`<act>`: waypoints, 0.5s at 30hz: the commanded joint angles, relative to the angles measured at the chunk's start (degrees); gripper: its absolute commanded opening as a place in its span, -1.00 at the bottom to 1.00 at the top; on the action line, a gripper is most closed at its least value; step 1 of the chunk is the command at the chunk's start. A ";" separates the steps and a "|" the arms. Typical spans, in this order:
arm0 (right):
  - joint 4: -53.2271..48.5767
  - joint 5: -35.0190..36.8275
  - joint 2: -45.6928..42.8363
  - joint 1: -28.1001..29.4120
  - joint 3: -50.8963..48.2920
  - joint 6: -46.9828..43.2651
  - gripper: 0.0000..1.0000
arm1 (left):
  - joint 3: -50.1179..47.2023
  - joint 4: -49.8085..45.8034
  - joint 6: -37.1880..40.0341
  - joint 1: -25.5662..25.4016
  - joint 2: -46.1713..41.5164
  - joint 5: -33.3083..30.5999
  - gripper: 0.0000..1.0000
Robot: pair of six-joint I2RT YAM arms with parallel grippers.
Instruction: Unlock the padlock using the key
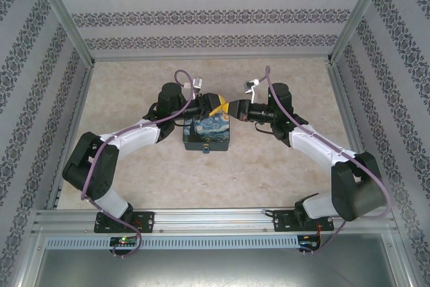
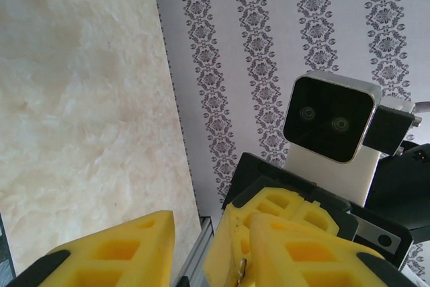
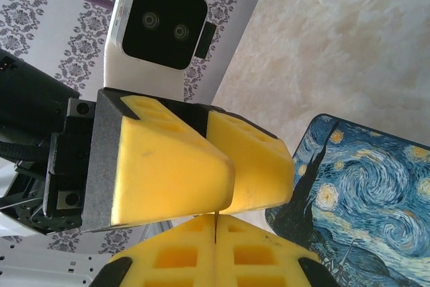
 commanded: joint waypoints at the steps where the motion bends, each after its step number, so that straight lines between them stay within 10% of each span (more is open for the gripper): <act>1: 2.64 -1.52 0.39 -0.07 -0.67 0.32 -1.00 | 0.75 3.70 -0.63 -1.01 0.62 0.13 -0.37; 15: 3.04 -2.13 1.02 -0.05 -1.16 0.49 -1.00 | 1.46 4.78 -1.17 -1.96 1.87 -0.22 -0.55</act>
